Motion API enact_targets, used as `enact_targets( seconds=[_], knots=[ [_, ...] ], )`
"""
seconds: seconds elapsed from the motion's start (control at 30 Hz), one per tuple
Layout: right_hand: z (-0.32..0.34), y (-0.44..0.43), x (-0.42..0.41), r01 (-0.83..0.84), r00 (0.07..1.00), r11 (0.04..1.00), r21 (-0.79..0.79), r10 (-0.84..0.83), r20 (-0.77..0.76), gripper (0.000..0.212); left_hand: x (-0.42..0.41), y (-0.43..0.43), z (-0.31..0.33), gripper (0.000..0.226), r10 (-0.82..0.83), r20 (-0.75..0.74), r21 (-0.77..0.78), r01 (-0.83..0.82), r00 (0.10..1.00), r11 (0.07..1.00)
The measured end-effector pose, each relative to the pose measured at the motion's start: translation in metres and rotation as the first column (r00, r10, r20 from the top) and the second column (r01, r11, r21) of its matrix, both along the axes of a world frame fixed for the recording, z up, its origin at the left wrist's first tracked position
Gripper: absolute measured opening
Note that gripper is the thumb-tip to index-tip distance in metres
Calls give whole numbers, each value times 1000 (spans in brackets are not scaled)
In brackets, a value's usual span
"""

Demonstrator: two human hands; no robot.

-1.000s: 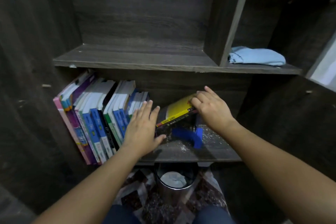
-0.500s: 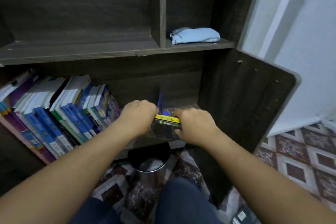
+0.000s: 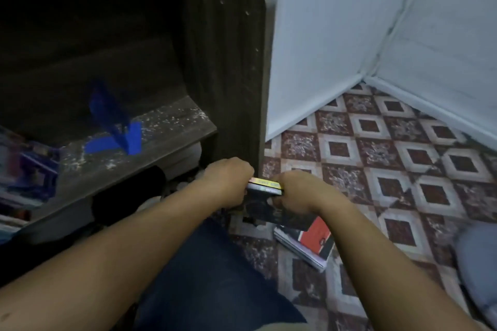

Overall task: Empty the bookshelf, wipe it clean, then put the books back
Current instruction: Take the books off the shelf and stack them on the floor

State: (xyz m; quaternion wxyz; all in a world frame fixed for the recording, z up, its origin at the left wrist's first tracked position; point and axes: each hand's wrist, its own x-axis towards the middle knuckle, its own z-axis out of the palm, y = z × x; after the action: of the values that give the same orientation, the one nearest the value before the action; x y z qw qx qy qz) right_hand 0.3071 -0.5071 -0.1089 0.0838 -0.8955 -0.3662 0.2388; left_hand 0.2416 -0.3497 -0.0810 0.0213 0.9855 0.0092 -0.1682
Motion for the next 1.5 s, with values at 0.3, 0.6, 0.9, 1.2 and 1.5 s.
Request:
enact_targets(
  seconds=[0.3, 0.6, 0.9, 1.2, 1.5],
  knots=[
    [-123, -69, 31, 247, 969, 945, -213, -235, 81, 27, 46, -34, -65, 25, 26, 35, -185, -19, 999, 983],
    [-217, -81, 85, 576, 799, 816, -50, -549, 245, 54, 119, -63, -101, 35, -193, 63, -162, 201, 979, 966],
    [-367, -94, 49, 461, 878, 840, -287, -478, 10, 73, 152, -56, -153, 42, -324, -11, -43, 324, 946, 945],
    [-378, -96, 54, 398, 803, 845, -357, -509, -310, 82, 151, -51, -178, 44, -260, -78, -129, 248, 963, 960],
    [-237, -45, 73, 468, 878, 884, 17, -467, 106, 37, 102, -44, -136, 43, -208, -18, -220, 199, 978, 955]
  ],
)
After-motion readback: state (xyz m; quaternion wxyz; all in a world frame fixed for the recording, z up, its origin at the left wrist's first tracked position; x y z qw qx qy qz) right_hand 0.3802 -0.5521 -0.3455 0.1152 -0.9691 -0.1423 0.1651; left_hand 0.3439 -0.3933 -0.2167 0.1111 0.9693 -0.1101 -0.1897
